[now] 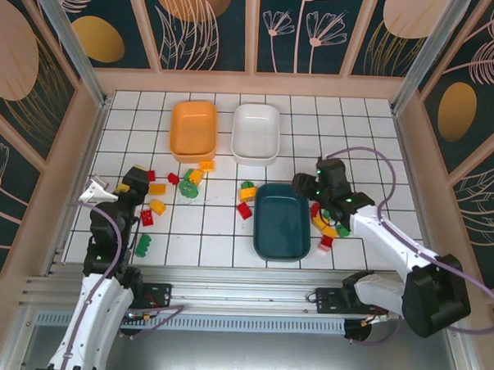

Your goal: Sort the legos into containers by color

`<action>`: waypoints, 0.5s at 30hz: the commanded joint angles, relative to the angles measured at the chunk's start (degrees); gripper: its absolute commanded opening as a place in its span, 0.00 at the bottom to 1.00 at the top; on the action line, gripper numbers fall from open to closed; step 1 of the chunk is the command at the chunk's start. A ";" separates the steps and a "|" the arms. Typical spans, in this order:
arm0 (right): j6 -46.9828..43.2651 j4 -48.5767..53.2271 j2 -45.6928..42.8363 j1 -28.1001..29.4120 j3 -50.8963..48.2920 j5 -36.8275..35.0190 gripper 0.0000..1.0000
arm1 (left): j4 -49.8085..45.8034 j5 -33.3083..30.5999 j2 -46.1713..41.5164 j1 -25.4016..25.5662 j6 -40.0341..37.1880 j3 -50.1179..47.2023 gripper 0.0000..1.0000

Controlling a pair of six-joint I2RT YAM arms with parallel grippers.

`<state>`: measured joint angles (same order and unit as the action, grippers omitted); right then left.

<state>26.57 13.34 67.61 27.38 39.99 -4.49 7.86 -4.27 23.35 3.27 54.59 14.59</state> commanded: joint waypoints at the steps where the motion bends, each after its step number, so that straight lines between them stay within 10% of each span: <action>1: 2.56 8.06 2.45 2.88 0.41 -3.32 0.70 | -0.99 8.41 4.70 -0.28 0.26 3.46 0.92; 9: 6.77 13.73 4.47 10.11 0.32 -11.79 0.61 | 4.50 21.32 20.44 -0.03 1.03 7.73 0.83; 15: 7.45 11.18 4.36 10.72 -1.01 -10.03 0.30 | 7.07 21.15 19.25 0.69 2.33 5.98 0.83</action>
<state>32.23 24.25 72.27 37.52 39.70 -12.51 11.42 14.92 43.92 3.57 55.96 20.23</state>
